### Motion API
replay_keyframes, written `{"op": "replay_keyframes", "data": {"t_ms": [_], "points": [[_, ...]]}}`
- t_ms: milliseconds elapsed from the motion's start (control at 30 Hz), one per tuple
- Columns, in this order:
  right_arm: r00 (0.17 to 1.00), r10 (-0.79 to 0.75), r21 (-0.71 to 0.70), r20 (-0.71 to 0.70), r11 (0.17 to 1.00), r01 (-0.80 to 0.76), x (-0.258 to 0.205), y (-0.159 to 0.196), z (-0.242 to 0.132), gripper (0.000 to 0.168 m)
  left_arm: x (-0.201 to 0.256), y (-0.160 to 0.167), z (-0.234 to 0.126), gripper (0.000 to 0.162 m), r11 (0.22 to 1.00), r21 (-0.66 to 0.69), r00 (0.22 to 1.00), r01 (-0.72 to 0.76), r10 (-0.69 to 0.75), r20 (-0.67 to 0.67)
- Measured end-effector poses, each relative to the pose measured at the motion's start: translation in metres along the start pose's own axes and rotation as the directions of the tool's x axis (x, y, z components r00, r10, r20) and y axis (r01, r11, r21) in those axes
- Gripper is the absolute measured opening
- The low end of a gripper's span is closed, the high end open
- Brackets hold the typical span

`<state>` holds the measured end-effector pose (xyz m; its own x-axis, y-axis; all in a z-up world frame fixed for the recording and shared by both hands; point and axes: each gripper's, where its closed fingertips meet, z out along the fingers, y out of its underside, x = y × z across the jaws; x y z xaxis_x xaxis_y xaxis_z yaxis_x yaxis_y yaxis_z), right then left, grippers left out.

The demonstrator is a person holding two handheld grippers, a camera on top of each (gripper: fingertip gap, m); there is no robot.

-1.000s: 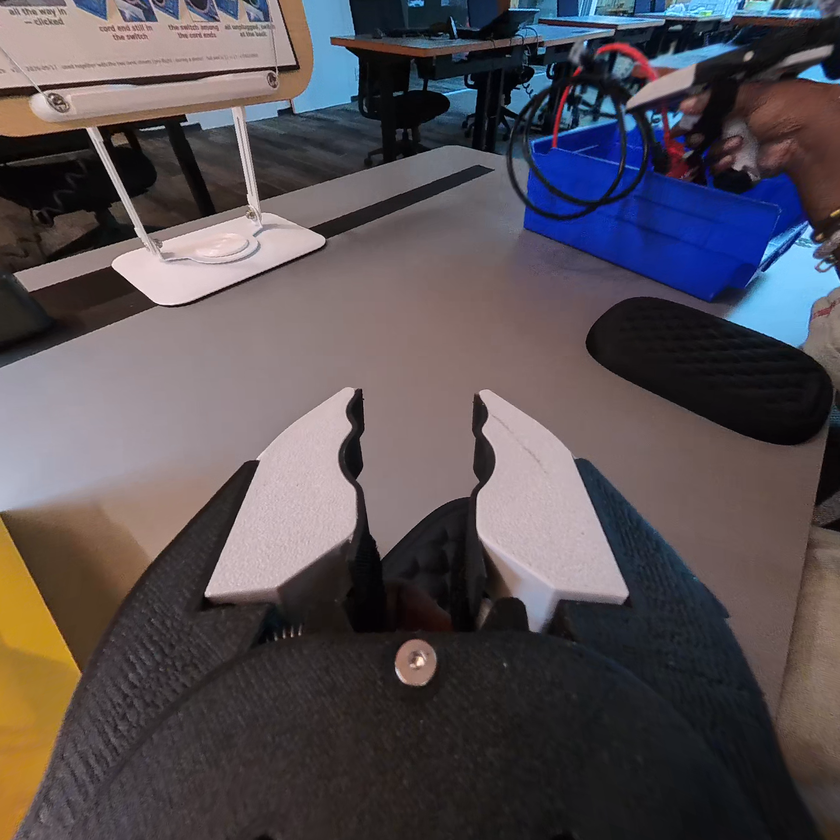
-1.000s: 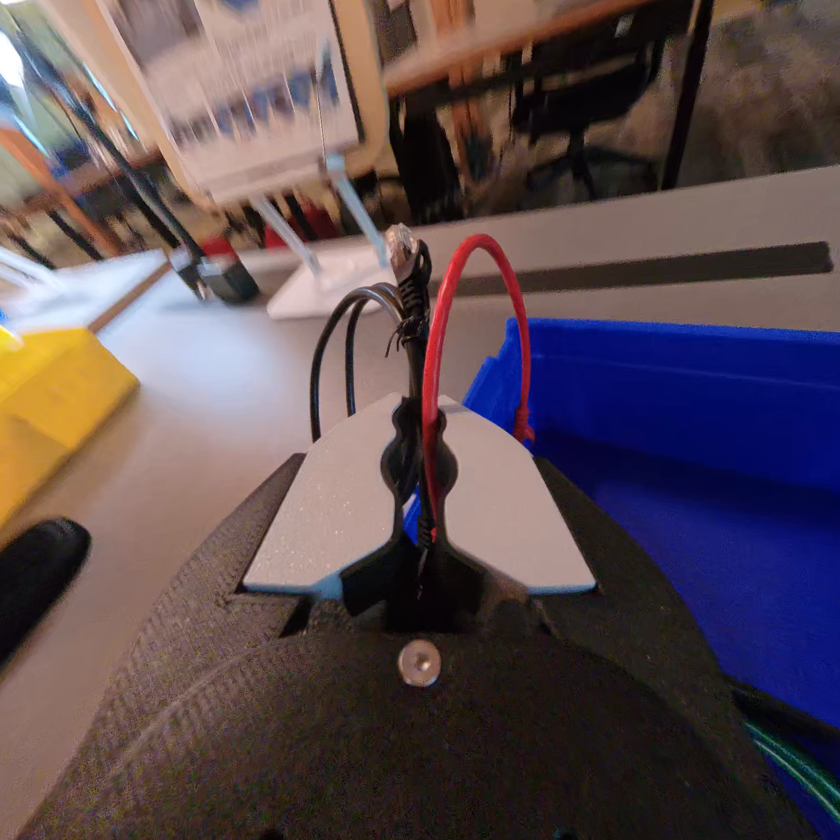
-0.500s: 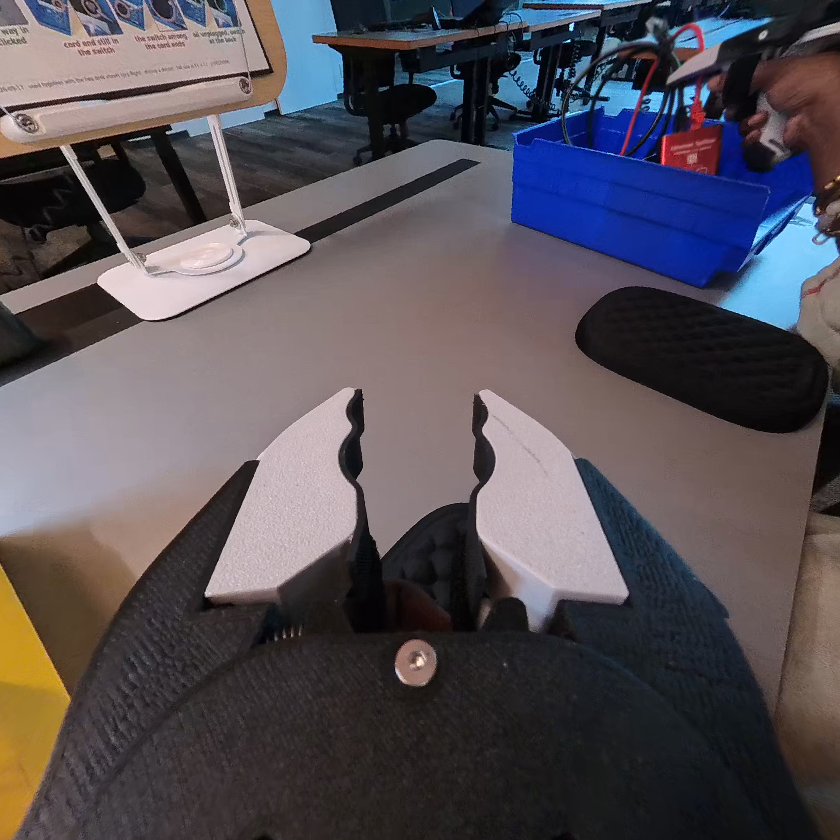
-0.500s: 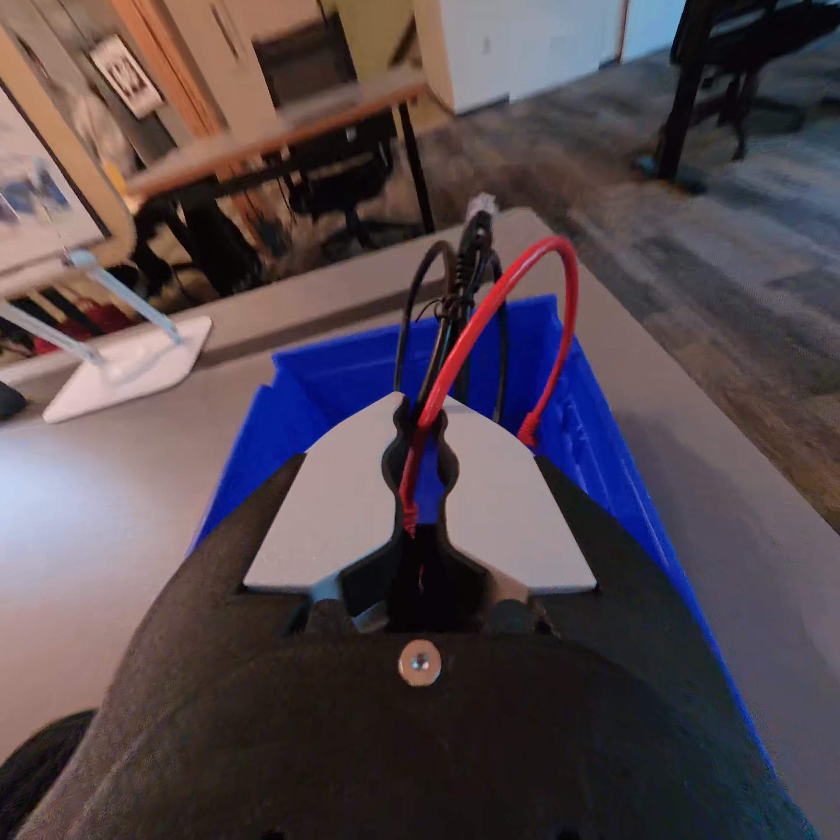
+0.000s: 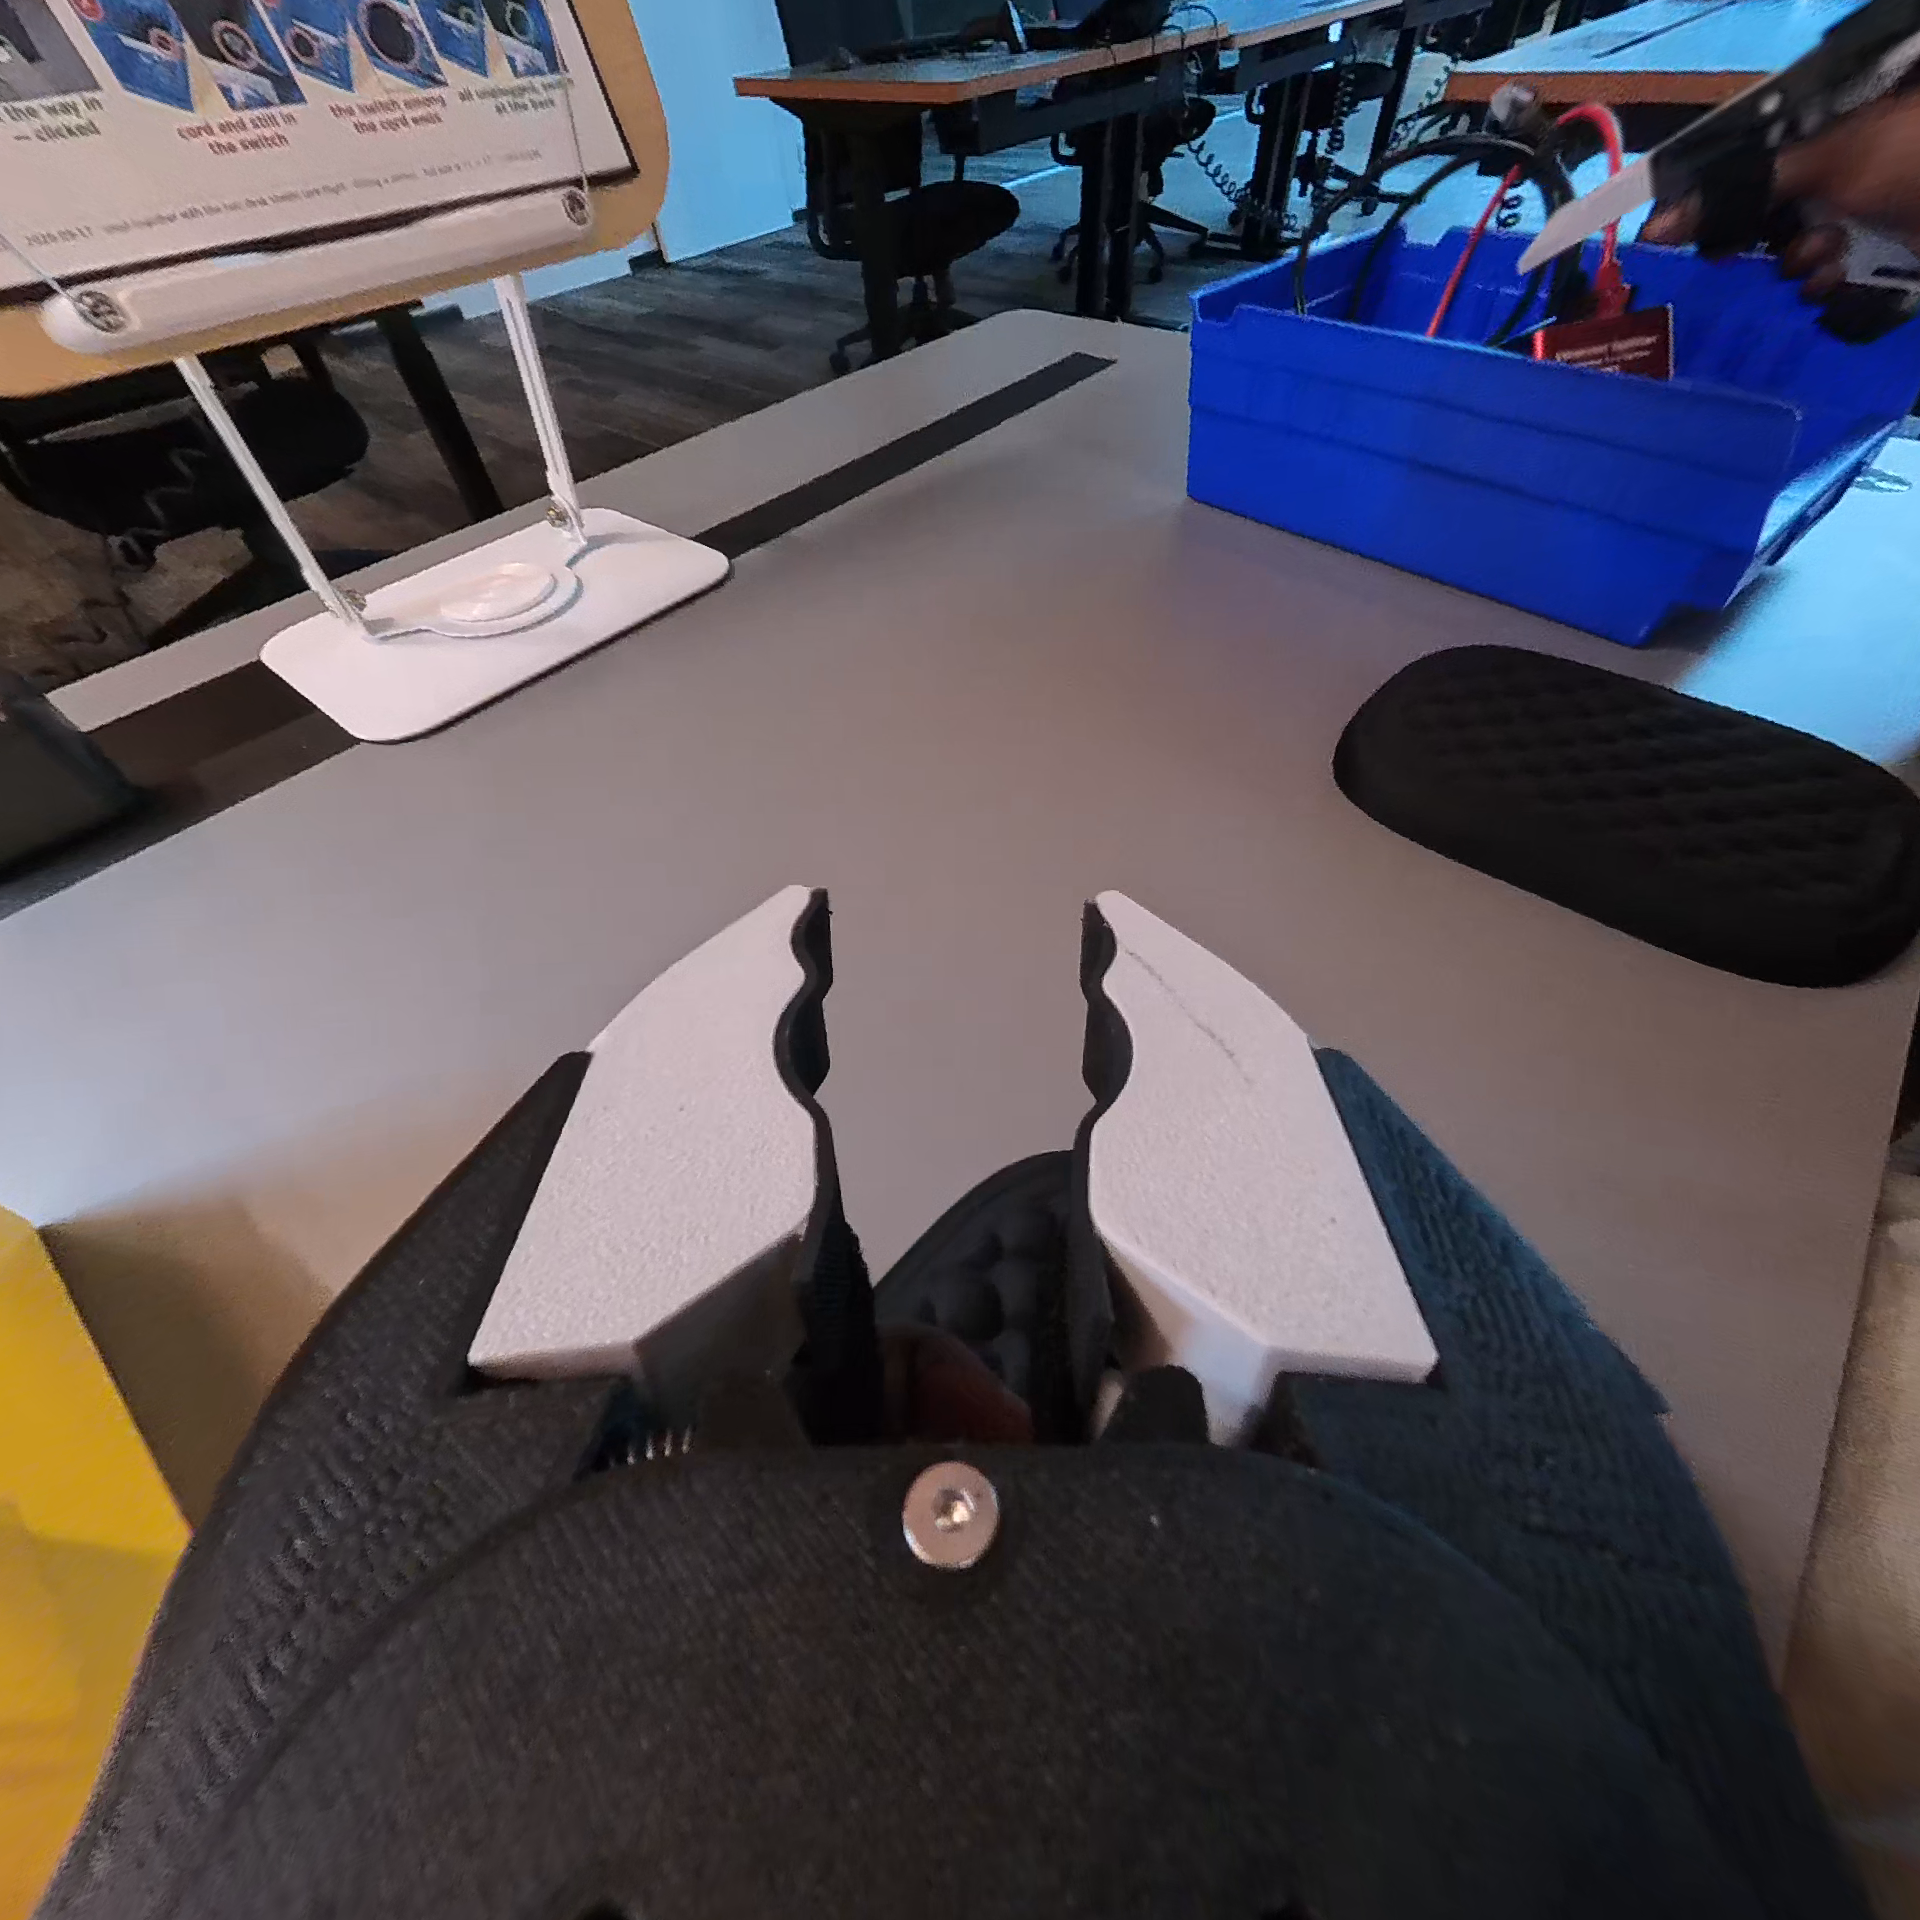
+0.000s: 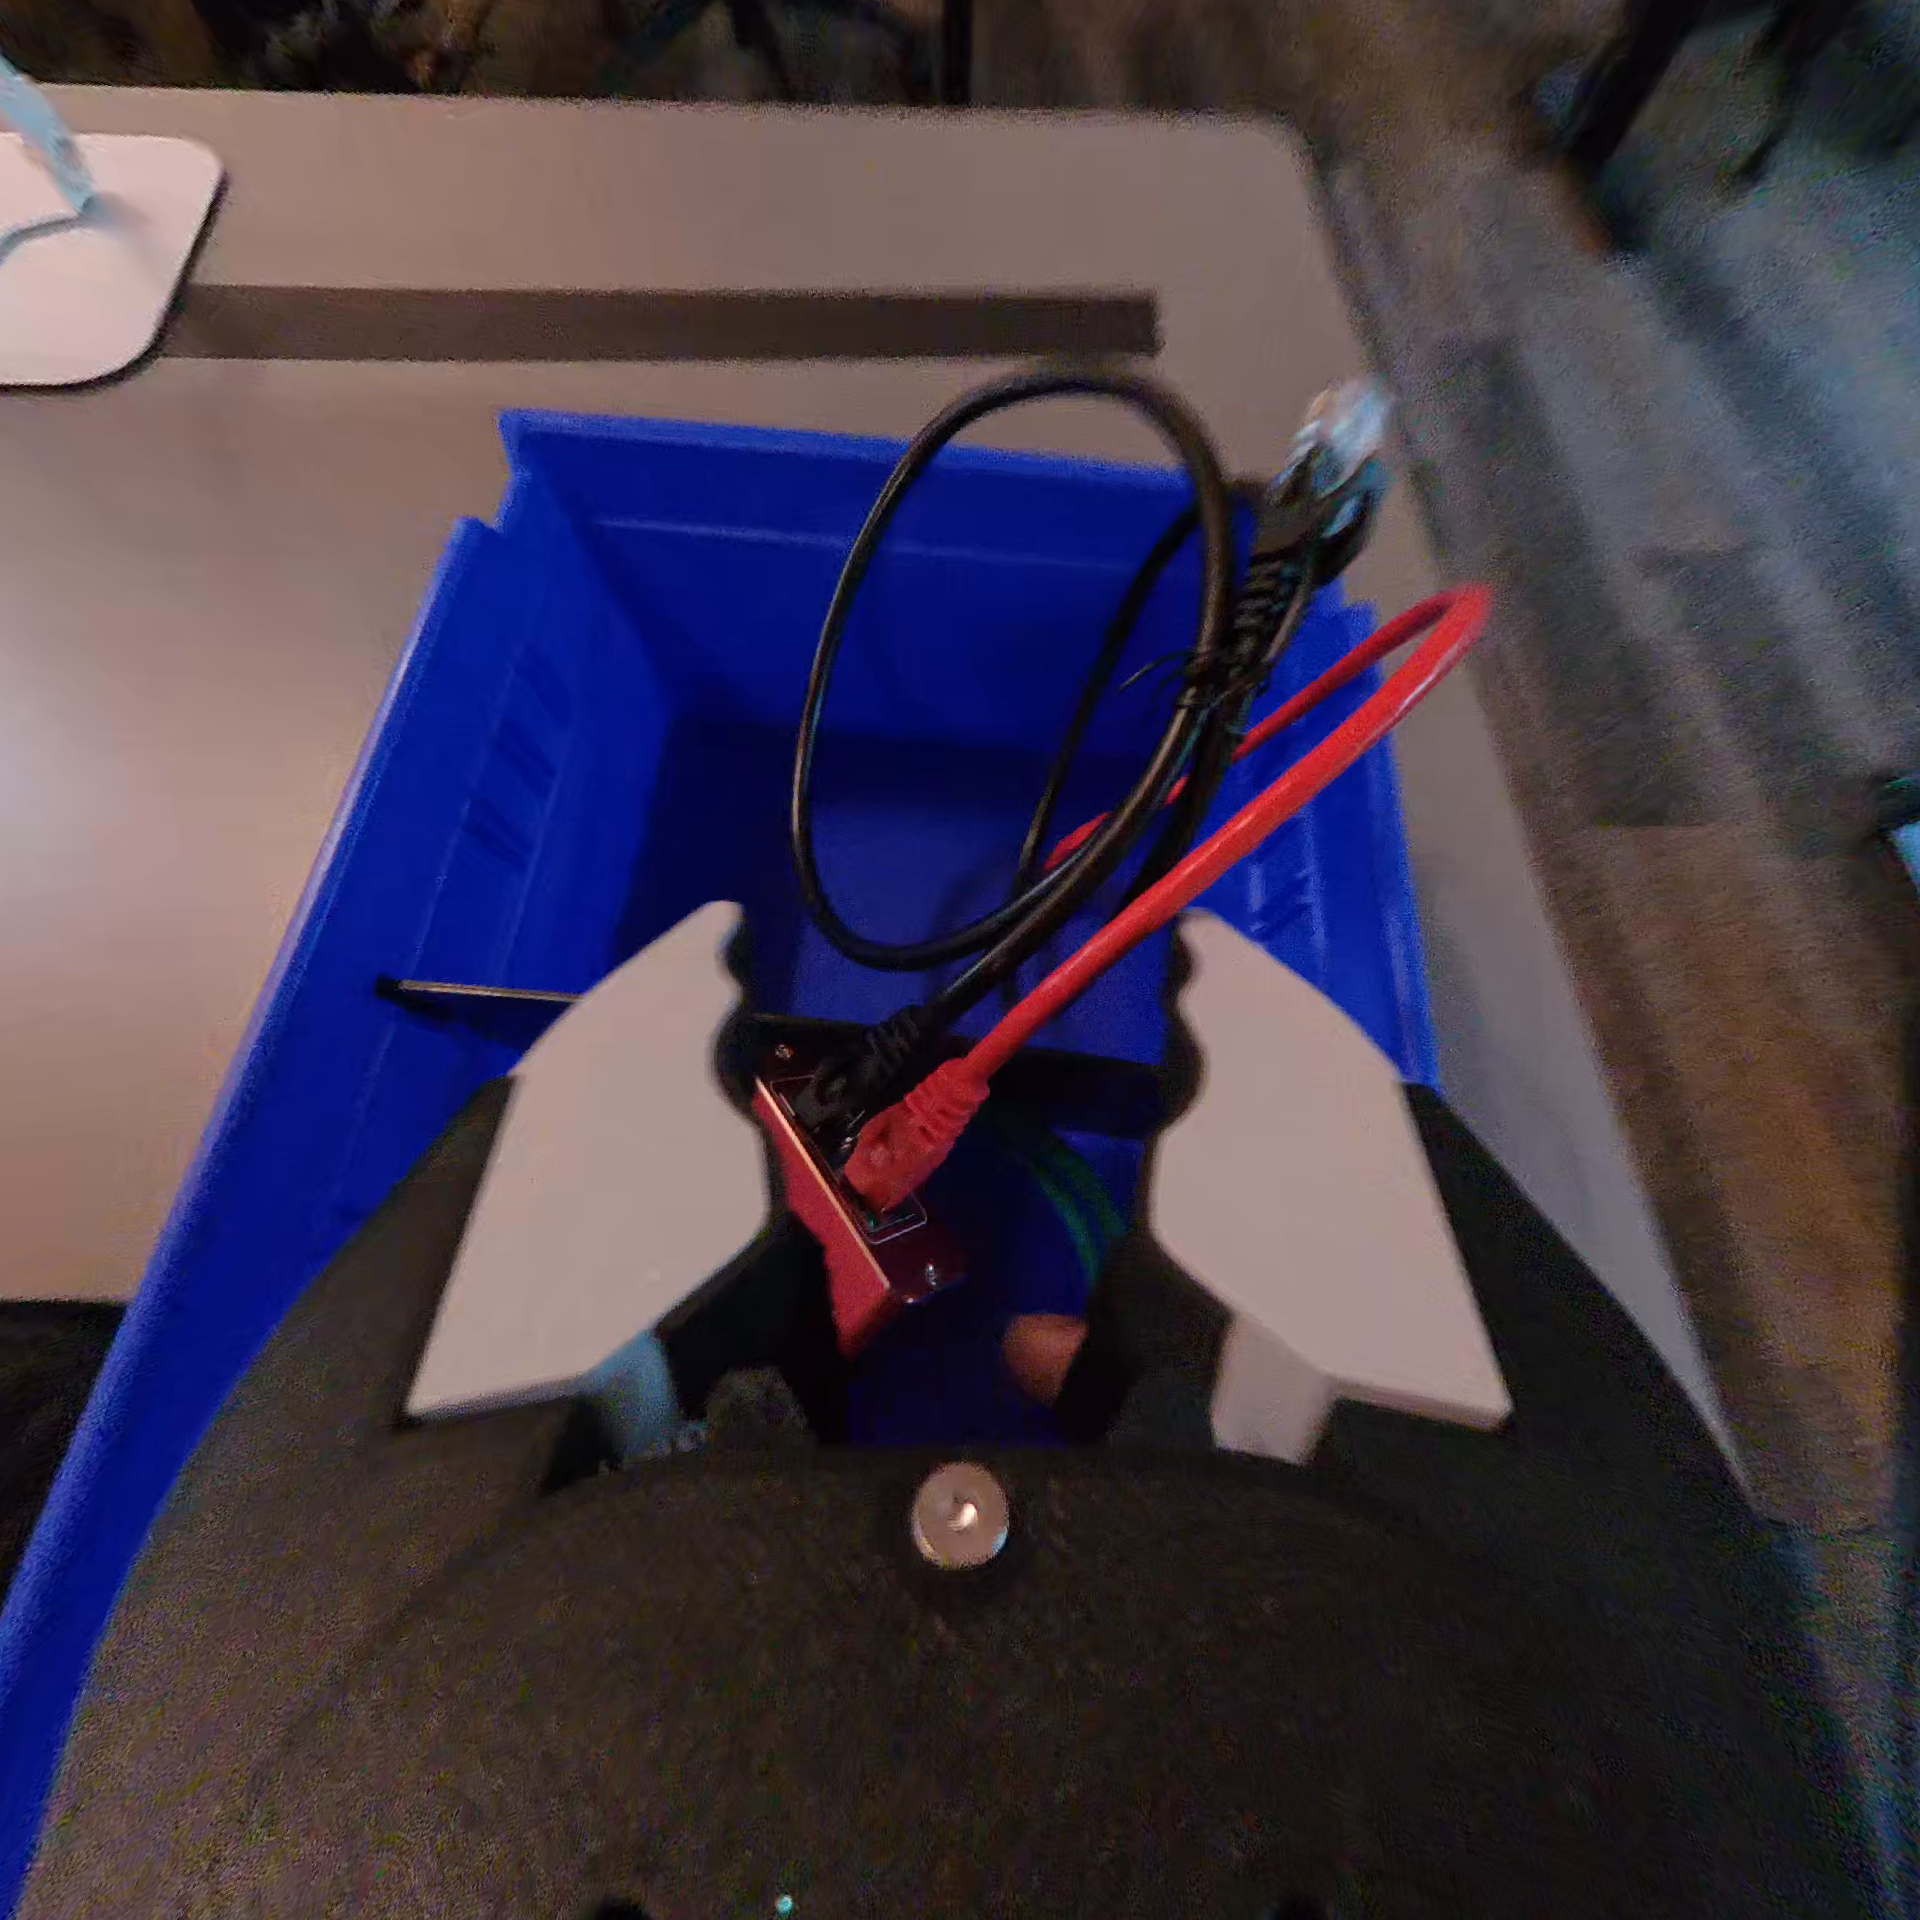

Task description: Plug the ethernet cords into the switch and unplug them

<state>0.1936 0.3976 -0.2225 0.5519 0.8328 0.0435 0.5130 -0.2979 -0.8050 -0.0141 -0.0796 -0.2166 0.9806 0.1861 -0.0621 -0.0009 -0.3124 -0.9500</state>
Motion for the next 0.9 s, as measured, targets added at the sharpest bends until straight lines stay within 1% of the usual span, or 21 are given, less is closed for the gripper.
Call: {"op": "replay_keyframes", "data": {"t_ms": [33, 67, 100, 133, 167, 233, 300, 367, 400, 467, 533, 600, 633, 667, 733, 767, 800, 900], "points": [[0.998, -0.049, 0.043, -0.050, 0.998, 0.051, -0.001, -0.004, -0.007, 0.090, 0.000, -0.002, -0.002, 0.046, 1.000, 0.006, 1.000, 0.002, -0.002, 0.002], [0.991, -0.102, 0.073, -0.088, 0.991, 0.108, -0.005, -0.007, -0.015, 0.097, 0.001, -0.006, -0.005, 0.048, 1.000, 0.019, 1.000, 0.011, -0.011, -0.010], [0.983, -0.144, 0.090, -0.111, 0.984, 0.154, -0.011, -0.007, -0.024, 0.108, 0.005, -0.012, -0.009, 0.051, 0.999, 0.041, 0.999, 0.026, -0.025, -0.037], [0.978, -0.175, 0.093, -0.113, 0.978, 0.186, -0.020, -0.004, -0.032, 0.115, 0.007, -0.018, -0.014, 0.053, 0.997, 0.066, 0.998, 0.043, -0.039, -0.058], [0.977, -0.196, 0.090, -0.087, 0.975, 0.204, -0.032, 0.001, -0.040, 0.116, 0.005, -0.025, -0.021, 0.056, 0.994, 0.090, 0.997, 0.056, -0.051, -0.057], [0.977, -0.209, 0.075, 0.048, 0.976, 0.205, -0.067, 0.017, -0.054, 0.111, -0.007, -0.034, -0.036, 0.061, 0.991, 0.117, 0.998, 0.061, -0.062, 0.005], [0.962, -0.189, 0.009, 0.199, 0.982, 0.191, -0.099, 0.042, -0.066, 0.099, -0.026, -0.036, -0.054, 0.069, 0.995, 0.090, 0.992, 0.045, -0.055, 0.111], [0.951, -0.160, -0.102, 0.266, 0.976, 0.192, -0.114, 0.069, -0.070, 0.091, -0.046, -0.027, -0.074, 0.083, 0.999, -0.001, 0.975, 0.038, -0.037, 0.218], [0.948, -0.157, -0.140, 0.276, 0.969, 0.201, -0.119, 0.079, -0.071, 0.086, -0.052, -0.021, -0.084, 0.090, 0.997, -0.058, 0.969, 0.042, -0.026, 0.244], [0.941, -0.167, -0.177, 0.293, 0.958, 0.225, -0.126, 0.091, -0.069, 0.071, -0.060, -0.004, -0.101, 0.098, 0.983, -0.172, 0.962, 0.068, -0.019, 0.274], [0.943, -0.175, -0.202, 0.284, 0.950, 0.238, -0.127, 0.094, -0.065, 0.056, -0.068, 0.021, -0.116, 0.096, 0.947, -0.305, 0.951, 0.097, 0.002, 0.308], [0.936, -0.178, -0.210, 0.304, 0.946, 0.248, -0.133, 0.095, -0.060, 0.040, -0.072, 0.054, -0.124, 0.094, 0.881, -0.456, 0.952, 0.128, 0.020, 0.305], [0.932, -0.185, -0.209, 0.311, 0.943, 0.257, -0.136, 0.096, -0.057, 0.034, -0.072, 0.069, -0.126, 0.088, 0.847, -0.515, 0.957, 0.132, 0.026, 0.288], [0.930, -0.197, -0.201, 0.311, 0.942, 0.267, -0.137, 0.095, -0.054, 0.029, -0.074, 0.078, -0.124, 0.075, 0.833, -0.537, 0.959, 0.130, 0.032, 0.282], [0.923, -0.234, -0.171, 0.305, 0.940, 0.295, -0.140, 0.090, -0.047, 0.028, -0.077, 0.087, -0.114, 0.056, 0.837, -0.524, 0.961, 0.157, -0.006, 0.278], [0.922, -0.250, -0.162, 0.295, 0.938, 0.306, -0.140, 0.087, -0.044, 0.028, -0.085, 0.089, -0.111, 0.047, 0.842, -0.509, 0.951, 0.177, -0.012, 0.310], [0.923, -0.267, -0.155, 0.278, 0.936, 0.317, -0.139, 0.084, -0.039, 0.028, -0.094, 0.091, -0.110, 0.032, 0.847, -0.495, 0.935, 0.193, -0.007, 0.353], [0.921, -0.305, -0.141, 0.242, 0.928, 0.345, -0.140, 0.074, -0.025, 0.026, -0.104, 0.088, -0.099, 0.032, 0.874, -0.420, 0.915, 0.244, -0.065, 0.397]]}}
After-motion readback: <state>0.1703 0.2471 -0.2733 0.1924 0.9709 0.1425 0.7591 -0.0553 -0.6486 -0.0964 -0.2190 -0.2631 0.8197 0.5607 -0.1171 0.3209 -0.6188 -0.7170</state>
